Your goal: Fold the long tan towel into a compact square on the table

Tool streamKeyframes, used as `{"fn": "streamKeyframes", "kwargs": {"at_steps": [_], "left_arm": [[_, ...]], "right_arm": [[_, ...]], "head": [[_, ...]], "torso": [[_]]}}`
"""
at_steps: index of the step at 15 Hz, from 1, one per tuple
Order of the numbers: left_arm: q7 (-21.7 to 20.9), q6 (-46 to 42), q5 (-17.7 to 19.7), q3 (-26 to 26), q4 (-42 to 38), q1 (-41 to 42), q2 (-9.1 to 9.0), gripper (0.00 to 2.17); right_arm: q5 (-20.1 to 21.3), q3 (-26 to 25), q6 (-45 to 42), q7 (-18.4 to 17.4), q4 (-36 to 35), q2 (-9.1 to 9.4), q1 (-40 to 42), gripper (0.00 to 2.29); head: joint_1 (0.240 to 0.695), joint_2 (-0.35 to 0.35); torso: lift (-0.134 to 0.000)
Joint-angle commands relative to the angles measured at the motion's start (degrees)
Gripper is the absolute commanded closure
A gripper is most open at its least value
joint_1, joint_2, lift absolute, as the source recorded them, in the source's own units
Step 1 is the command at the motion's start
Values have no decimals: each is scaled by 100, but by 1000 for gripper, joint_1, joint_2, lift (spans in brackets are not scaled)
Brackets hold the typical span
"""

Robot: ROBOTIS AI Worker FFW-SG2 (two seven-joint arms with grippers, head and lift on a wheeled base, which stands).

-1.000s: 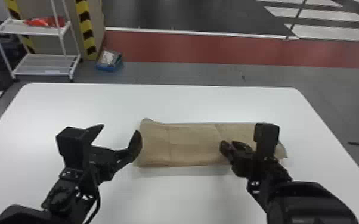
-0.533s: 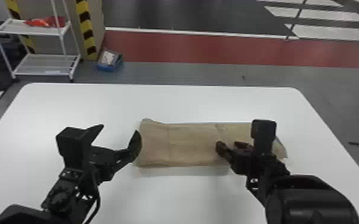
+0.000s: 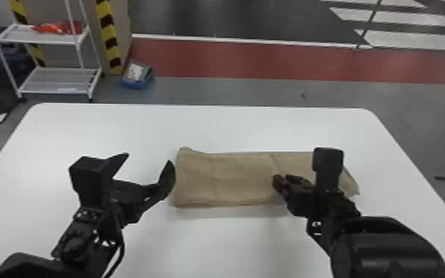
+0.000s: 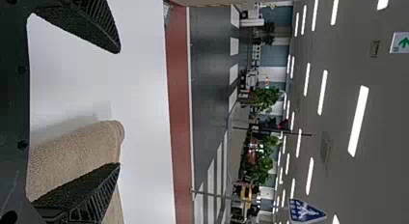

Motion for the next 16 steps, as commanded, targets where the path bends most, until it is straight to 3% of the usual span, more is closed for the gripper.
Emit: {"fn": "streamKeyframes", "kwargs": {"at_steps": [1,3,7,12,14,16], "left_arm": [[9,0,1,11,0,0,4,33],[0,0,1,11,0,9,4,33],[0,0,1,11,0,0,4,33],[9,18,1,64,-35,18,4,36],[9,18,18,117,-123,88,4,36],[0,0,18,161,-167,150,13,36]], "right_arm": [[-29,17,1,12,0,5,-4,944],[-73,0,19,12,0,5,-39,1166],[-117,8,-192,64,-123,5,40,1180],[-143,79,-157,91,-1037,-9,259,1180],[-134,-202,-104,99,-1283,-35,268,1180],[-143,-616,89,205,-1090,-123,119,1180]], "head": [[695,-108],[695,-105],[695,-102],[695,-91],[695,-86],[695,-105]], "torso": [[-123],[-123],[-123],[-123],[-123],[-123]]}}
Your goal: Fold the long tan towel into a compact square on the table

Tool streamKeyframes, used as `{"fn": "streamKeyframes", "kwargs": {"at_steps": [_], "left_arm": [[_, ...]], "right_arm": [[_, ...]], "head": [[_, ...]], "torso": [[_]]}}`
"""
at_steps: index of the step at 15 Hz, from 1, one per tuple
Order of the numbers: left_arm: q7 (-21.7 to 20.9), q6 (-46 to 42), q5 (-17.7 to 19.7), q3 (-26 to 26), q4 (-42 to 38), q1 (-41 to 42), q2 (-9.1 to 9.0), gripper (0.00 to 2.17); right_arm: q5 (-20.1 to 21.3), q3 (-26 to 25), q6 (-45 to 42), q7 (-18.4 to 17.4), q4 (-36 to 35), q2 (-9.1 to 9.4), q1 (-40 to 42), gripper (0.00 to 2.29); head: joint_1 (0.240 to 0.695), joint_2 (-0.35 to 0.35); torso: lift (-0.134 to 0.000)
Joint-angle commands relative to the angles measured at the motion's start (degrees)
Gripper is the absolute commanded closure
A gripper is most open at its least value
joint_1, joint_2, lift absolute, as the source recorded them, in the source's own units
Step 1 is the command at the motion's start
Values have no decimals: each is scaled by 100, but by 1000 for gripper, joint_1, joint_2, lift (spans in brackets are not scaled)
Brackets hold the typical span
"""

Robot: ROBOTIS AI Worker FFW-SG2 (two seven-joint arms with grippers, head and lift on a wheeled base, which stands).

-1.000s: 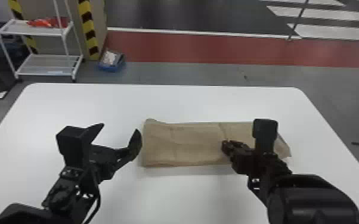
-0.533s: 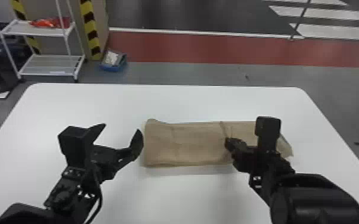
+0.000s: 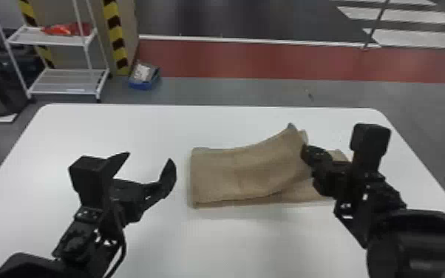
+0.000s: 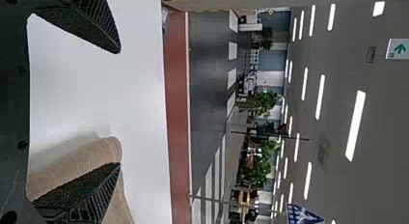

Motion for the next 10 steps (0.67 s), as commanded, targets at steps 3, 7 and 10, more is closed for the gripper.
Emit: {"fn": "streamKeyframes", "kwargs": {"at_steps": [3,7,10], "left_arm": [[7,5,2,-9,-27,43,0,36],[60,5,-16,0,-124,43,0,36],[51,57,-25,26,-203,131,9,36]], "right_arm": [[108,-156,56,96,692,-210,-115,1177],[38,-208,56,114,464,-202,-88,1177],[-138,-665,390,272,68,-289,-132,1177]], "head": [[695,-141],[695,-151],[695,-159]], "torso": [[-123],[-123],[-123]]}}
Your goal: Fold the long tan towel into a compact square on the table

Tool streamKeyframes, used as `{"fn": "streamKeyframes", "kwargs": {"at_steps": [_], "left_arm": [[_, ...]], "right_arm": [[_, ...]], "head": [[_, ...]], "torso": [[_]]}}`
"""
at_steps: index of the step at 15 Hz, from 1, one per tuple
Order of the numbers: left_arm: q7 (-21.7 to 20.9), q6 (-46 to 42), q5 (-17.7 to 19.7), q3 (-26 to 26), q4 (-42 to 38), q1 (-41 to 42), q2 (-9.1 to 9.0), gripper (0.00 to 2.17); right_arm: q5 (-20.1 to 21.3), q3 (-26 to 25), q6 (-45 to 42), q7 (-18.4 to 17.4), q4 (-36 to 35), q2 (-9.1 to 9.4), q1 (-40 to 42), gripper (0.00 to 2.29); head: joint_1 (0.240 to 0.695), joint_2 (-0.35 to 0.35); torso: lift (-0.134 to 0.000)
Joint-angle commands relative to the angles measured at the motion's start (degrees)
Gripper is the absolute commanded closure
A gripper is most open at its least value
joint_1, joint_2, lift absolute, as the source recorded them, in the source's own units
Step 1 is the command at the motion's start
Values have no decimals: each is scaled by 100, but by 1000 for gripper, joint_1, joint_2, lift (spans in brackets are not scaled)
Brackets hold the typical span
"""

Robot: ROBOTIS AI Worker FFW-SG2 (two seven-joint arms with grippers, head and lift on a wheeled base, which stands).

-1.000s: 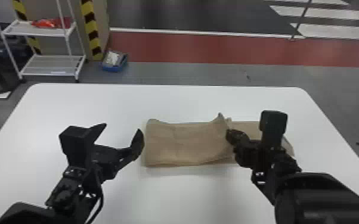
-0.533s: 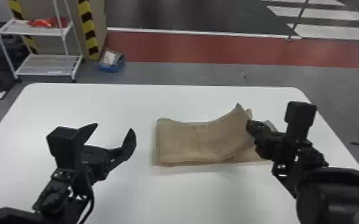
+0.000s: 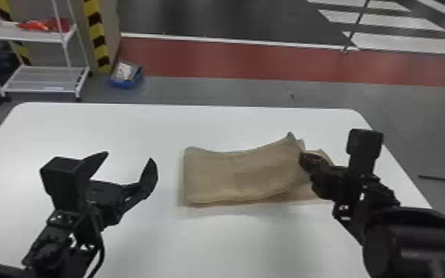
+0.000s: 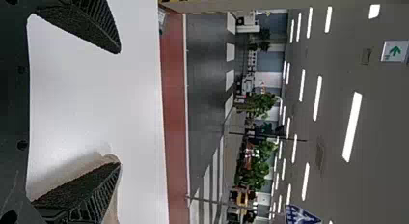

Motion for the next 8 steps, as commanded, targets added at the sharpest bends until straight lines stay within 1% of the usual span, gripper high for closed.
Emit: {"fn": "streamKeyframes", "kwargs": {"at_steps": [1,2,5,7,8], "left_arm": [[-4,16,-2,11,-28,35,5,36],[-4,16,-2,11,-28,35,-4,36],[-4,16,-37,-25,-28,26,-4,36],[-4,33,-37,-25,-19,9,-4,36],[-4,51,-55,-16,-10,9,-4,36]], "right_arm": [[-89,-255,132,10,-149,-139,-38,1177],[-45,-255,114,37,0,-174,-29,1177],[122,-132,-79,72,527,-183,-144,1177],[113,-97,-149,90,527,-183,-152,1177],[87,-115,-149,151,404,-183,-126,1180]], "head": [[695,-166],[695,-175],[695,-201],[695,-204],[695,-203]], "torso": [[-123],[-123],[-123],[-123],[-123]]}}
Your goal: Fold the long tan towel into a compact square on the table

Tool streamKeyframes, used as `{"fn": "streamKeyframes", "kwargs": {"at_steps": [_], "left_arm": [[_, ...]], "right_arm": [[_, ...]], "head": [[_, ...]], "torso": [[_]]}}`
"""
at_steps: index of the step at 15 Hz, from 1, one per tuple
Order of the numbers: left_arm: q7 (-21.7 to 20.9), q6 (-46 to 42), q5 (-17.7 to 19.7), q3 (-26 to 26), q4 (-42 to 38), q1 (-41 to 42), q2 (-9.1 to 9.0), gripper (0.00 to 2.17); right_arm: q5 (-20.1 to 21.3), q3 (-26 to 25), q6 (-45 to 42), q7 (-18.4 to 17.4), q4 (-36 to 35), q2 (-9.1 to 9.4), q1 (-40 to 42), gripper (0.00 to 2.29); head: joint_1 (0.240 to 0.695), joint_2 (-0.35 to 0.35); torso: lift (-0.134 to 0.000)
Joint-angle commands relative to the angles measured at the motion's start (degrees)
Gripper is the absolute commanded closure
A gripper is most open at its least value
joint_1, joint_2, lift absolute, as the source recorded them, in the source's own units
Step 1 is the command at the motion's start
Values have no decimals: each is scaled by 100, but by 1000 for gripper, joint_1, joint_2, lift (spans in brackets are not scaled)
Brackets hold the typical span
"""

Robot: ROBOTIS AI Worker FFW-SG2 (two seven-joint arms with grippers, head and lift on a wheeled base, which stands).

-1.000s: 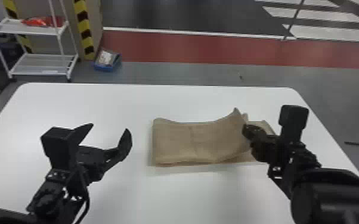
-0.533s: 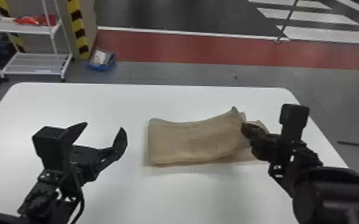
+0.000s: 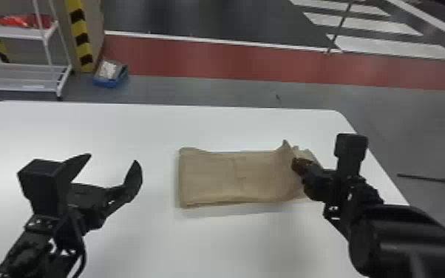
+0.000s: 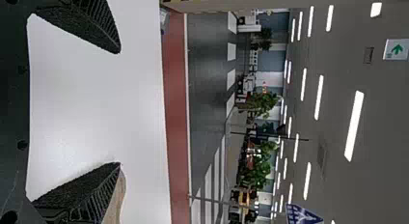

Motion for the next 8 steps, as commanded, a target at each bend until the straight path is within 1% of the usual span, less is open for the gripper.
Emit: {"fn": "streamKeyframes", "kwargs": {"at_steps": [1,3,4,5,6,8], "left_arm": [[1,21,-15,24,18,-15,0,36],[9,21,-15,33,18,-6,9,36],[9,4,-15,33,18,-6,18,36],[9,4,-15,33,18,-6,18,36],[9,4,-15,33,44,-6,9,36],[1,4,-32,-11,80,-32,0,36]], "right_arm": [[-81,-69,-17,44,-270,0,45,1177],[-186,-395,89,53,-419,-9,-7,1180],[-274,-570,282,123,-411,-44,-148,1177],[-213,-588,317,176,-305,-141,-236,1180],[-177,-535,282,220,-85,-194,-227,1177],[-46,-456,-52,290,328,-176,-218,1177]], "head": [[695,-199],[695,-196],[695,-200],[695,-207],[695,-216],[695,-237]], "torso": [[-123],[-123],[-123],[-123],[-123],[-123]]}}
